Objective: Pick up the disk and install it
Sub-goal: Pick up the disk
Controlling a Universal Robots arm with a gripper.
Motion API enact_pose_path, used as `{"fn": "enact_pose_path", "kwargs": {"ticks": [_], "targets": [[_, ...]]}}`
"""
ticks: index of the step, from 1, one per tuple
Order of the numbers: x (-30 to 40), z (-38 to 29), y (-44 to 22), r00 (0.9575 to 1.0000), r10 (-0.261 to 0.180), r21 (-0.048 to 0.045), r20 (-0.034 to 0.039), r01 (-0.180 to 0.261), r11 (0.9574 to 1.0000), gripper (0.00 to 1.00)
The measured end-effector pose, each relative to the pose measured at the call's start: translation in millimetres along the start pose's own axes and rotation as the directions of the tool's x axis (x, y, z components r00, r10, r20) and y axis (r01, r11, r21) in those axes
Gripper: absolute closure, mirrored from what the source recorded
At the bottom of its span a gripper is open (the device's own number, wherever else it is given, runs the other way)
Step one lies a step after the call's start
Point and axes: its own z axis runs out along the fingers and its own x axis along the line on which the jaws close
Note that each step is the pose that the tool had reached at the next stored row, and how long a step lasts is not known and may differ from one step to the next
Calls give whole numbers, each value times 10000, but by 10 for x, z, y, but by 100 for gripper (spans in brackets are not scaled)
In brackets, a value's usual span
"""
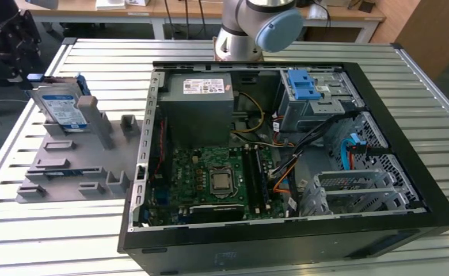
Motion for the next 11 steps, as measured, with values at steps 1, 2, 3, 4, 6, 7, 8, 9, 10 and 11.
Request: {"fn": "enact_pose_path", "kwargs": {"ticks": [1, 2, 3, 4, 6, 7, 8, 9, 10, 11], "targets": [[-1, 16, 0, 10000, 25, 0, 0, -25, 10000, 36], [-1, 32, 0, 10000, 42, 0, 0, -42, 10000, 36], [-2, 50, 0, 10000, 51, 0, 1, -51, 10000, 36], [-2, 68, 1, 10000, 54, 0, 1, -54, 10000, 36], [-2, 104, 4, 10000, 56, 0, 1, -56, 10000, 36], [-2, 123, 5, 10000, 56, 1, 2, -56, 10000, 36], [-2, 135, 6, 10000, 55, 1, 1, -55, 10000, 36], [-2, 138, 6, 10000, 55, 0, 1, -55, 10000, 36], [-2, 138, 6, 10000, 55, -1, 1, -55, 10000, 36], [-2, 138, 6, 10000, 55, -2, 0, -55, 10000, 36]]}}
